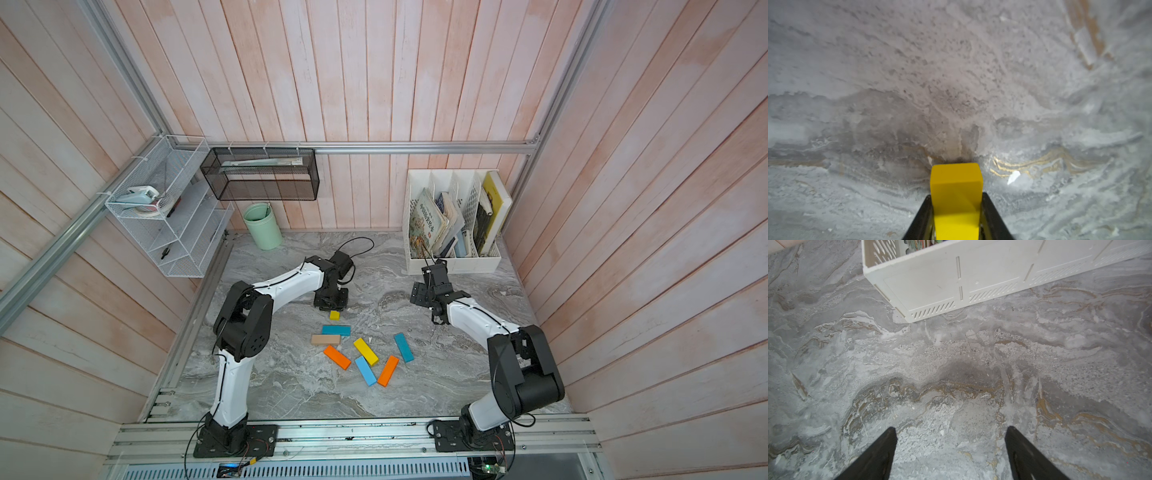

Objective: Assemble a giraffe with building blocks
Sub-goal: Pick up the building block from the center of the board, then place the building block at the center of the board.

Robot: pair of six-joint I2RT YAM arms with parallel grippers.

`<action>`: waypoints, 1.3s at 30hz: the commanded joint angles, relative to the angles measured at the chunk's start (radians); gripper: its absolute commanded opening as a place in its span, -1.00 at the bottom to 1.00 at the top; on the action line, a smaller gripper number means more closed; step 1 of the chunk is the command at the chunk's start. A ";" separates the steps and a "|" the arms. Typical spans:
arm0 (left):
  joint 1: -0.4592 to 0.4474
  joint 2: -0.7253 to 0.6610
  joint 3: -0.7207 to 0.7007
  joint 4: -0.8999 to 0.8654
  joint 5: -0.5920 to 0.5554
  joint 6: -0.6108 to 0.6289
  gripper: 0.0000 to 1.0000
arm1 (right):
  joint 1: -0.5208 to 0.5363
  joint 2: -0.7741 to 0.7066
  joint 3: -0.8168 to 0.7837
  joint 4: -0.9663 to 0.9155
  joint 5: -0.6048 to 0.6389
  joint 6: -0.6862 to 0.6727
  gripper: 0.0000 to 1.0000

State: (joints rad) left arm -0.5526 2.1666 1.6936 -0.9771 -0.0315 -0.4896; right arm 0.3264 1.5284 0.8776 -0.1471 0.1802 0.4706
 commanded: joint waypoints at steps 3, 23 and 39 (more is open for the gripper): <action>0.013 0.014 0.063 -0.046 -0.057 -0.113 -1.00 | -0.003 0.016 -0.004 0.009 -0.011 0.010 0.69; 0.130 0.006 0.127 -0.001 0.079 -0.380 -1.00 | -0.003 0.034 0.029 -0.003 -0.015 -0.001 0.69; 0.177 0.104 0.201 -0.015 0.056 -0.309 -1.00 | -0.001 0.046 0.027 0.001 -0.015 -0.007 0.69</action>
State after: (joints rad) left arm -0.3721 2.2723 1.8839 -0.9985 0.0261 -0.8276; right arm 0.3264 1.5566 0.8860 -0.1421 0.1722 0.4694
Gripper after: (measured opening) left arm 0.346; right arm 0.845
